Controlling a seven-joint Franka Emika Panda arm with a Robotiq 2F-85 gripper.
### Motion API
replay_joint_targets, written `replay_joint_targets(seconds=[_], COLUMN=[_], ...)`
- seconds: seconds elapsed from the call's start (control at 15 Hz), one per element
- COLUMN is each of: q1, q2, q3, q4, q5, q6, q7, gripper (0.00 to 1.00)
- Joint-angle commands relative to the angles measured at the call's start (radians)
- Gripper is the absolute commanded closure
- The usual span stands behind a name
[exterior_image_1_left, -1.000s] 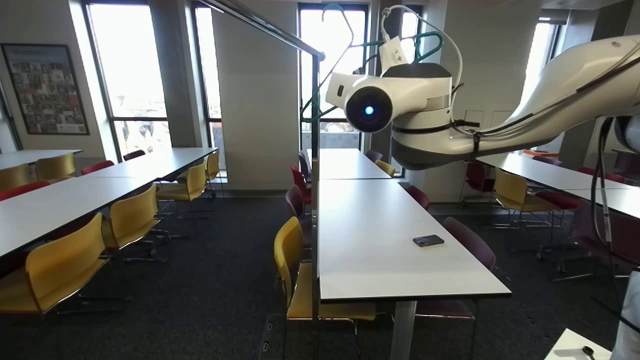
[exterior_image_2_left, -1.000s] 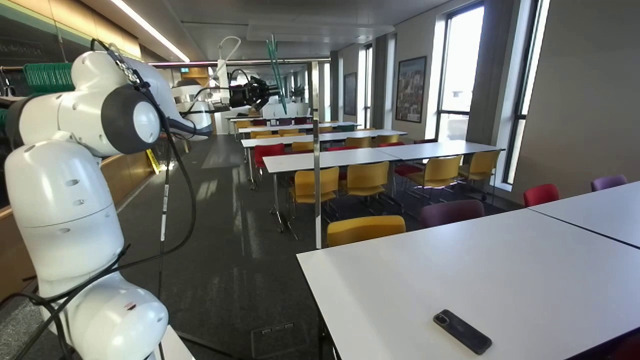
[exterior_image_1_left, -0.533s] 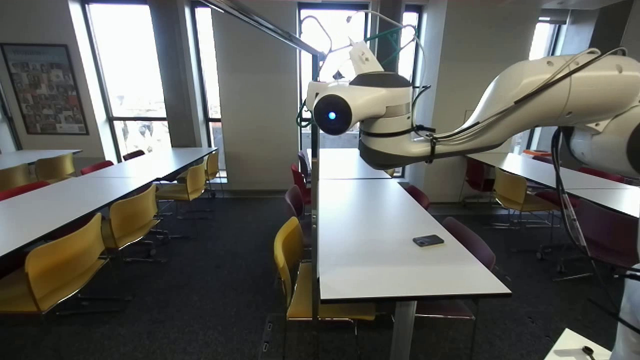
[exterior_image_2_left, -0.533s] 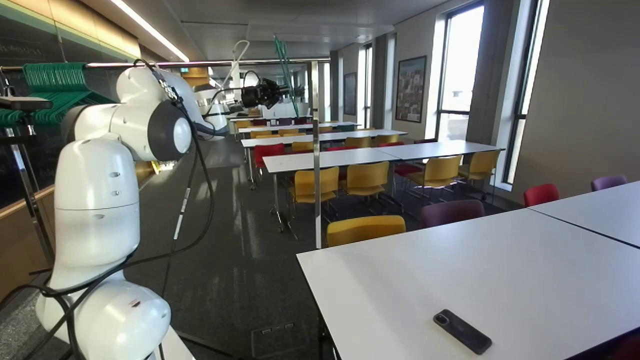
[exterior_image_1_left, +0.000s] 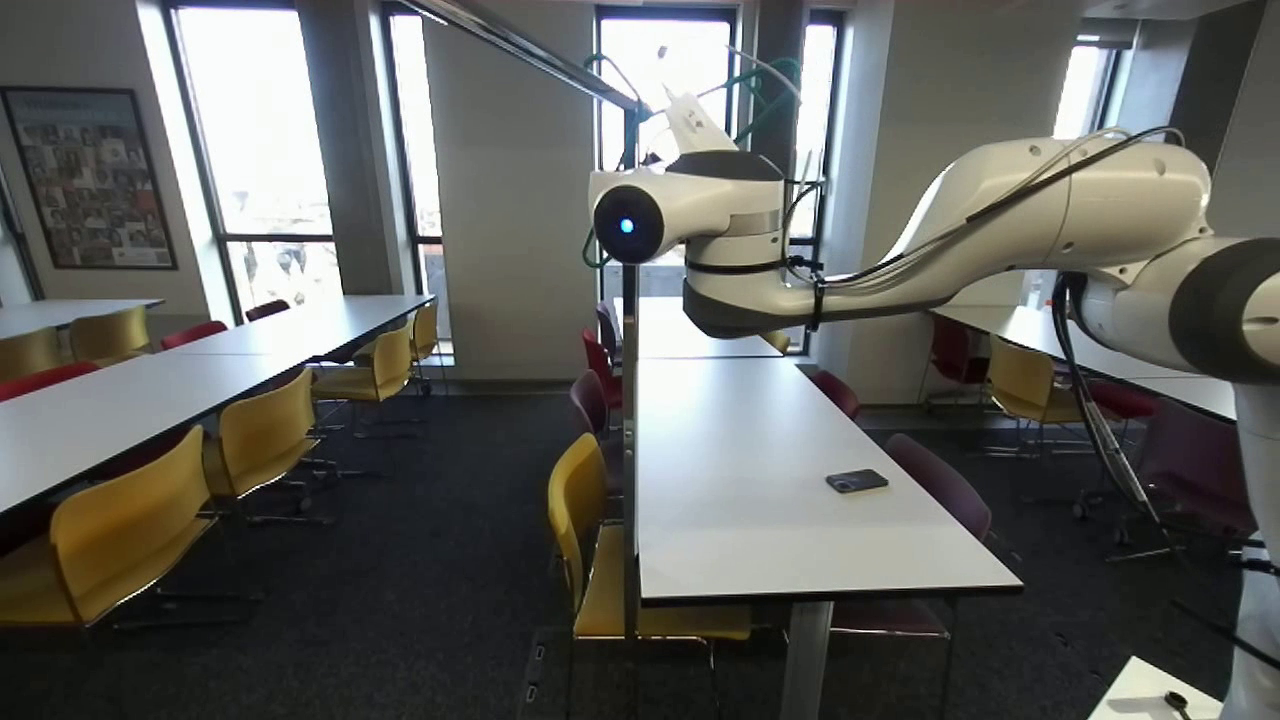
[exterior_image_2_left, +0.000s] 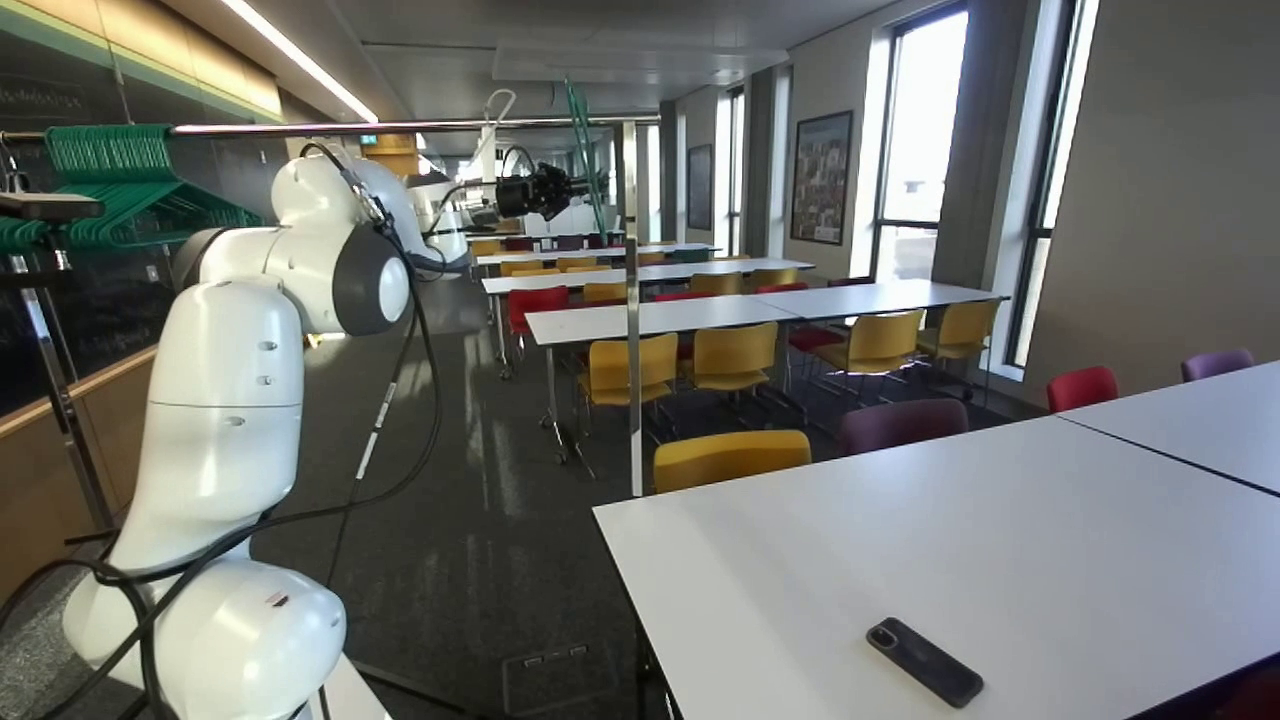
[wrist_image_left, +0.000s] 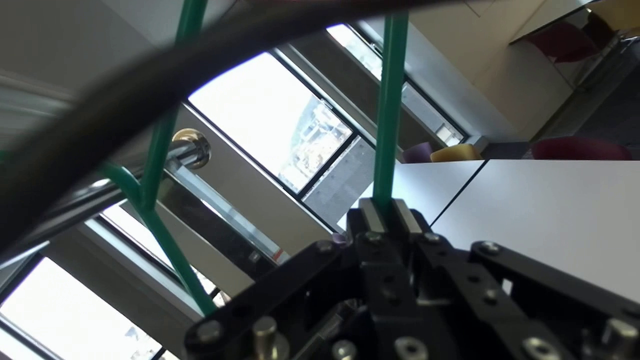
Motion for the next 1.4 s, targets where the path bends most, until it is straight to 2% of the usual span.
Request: replay_joint_targets(seconds=[0.0, 0.2, 0.47, 1.0, 1.07, 1.13, 1.33], q1=[0.042, 0.05, 0.053, 0.062, 0.062, 0.063, 0.066], q2=[0.038, 0.034, 0.024, 0.021, 0.02, 0.018, -0.01], q3=[-0.029, -0.033, -0.027, -0.03, -0.03, -0.029, -0.015], q4=[0.062, 0.058, 0.03, 0.0, -0.007, -0.014, -0.054], q5=[0.039, 0.061, 0.108, 0.175, 0.179, 0.181, 0.192], q6=[-0.001, 0.01, 0.031, 0.032, 0.031, 0.03, 0.098], q7=[-0.084, -0.062, 0.046, 0.096, 0.103, 0.111, 0.184], gripper=[0.98, 0.98, 0.98, 0.98, 0.84, 0.65, 0.41])
